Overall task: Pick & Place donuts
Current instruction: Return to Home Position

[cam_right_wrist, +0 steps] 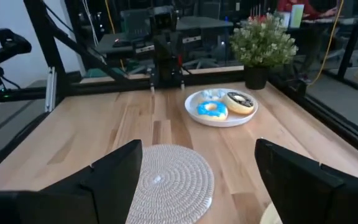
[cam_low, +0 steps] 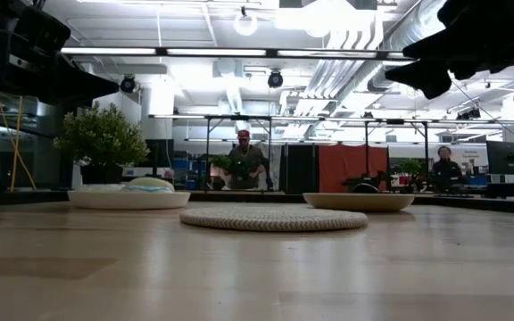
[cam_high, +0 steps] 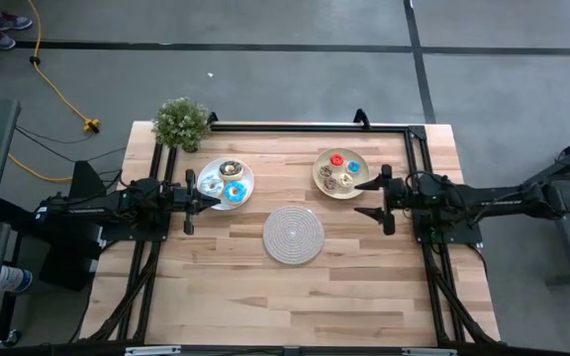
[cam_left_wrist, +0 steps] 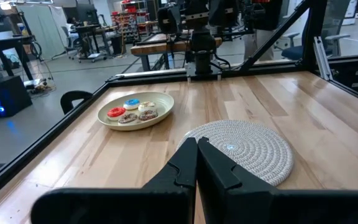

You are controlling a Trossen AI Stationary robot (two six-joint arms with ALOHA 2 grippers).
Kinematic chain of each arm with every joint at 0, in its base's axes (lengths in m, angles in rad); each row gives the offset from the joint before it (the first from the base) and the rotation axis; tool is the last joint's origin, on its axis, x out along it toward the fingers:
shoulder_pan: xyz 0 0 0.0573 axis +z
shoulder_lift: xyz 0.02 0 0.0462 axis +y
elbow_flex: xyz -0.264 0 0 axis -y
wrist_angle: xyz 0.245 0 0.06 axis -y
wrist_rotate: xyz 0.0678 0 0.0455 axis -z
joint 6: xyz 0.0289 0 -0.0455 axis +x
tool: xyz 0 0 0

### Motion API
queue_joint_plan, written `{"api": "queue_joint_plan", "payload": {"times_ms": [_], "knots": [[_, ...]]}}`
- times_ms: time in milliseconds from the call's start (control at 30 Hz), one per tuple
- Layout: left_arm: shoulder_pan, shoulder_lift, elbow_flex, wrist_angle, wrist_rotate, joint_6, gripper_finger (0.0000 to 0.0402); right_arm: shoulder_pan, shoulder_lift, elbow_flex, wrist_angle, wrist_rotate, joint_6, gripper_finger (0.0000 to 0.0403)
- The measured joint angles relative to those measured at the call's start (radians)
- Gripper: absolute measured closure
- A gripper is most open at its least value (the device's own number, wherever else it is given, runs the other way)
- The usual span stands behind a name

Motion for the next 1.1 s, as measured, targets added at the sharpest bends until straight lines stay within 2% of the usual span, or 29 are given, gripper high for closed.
{"api": "queue_joint_plan", "payload": {"times_ms": [167,300,533,733,867,1100], "knots": [[0.000,0.000,0.000,0.000,0.000,0.000,0.0401,0.000,-0.086,-0.023,-0.050,0.026,-0.004,0.0101],[0.000,0.000,0.000,0.000,0.000,0.000,0.0401,-0.017,-0.160,-0.023,-0.117,0.029,-0.068,0.0124],[0.000,0.000,0.000,0.000,0.000,0.000,0.0401,-0.038,-0.246,-0.023,-0.165,0.018,-0.079,0.0214],[0.000,0.000,0.000,0.000,0.000,0.000,0.0401,-0.035,-0.305,-0.022,-0.180,-0.081,0.010,0.0319],[0.000,0.000,0.000,0.000,0.000,0.000,0.0401,-0.035,-0.355,-0.022,-0.193,-0.106,-0.020,0.0390],[0.000,0.000,0.000,0.000,0.000,0.000,0.0401,-0.035,-0.455,-0.022,-0.216,-0.139,-0.053,0.0399]]}}
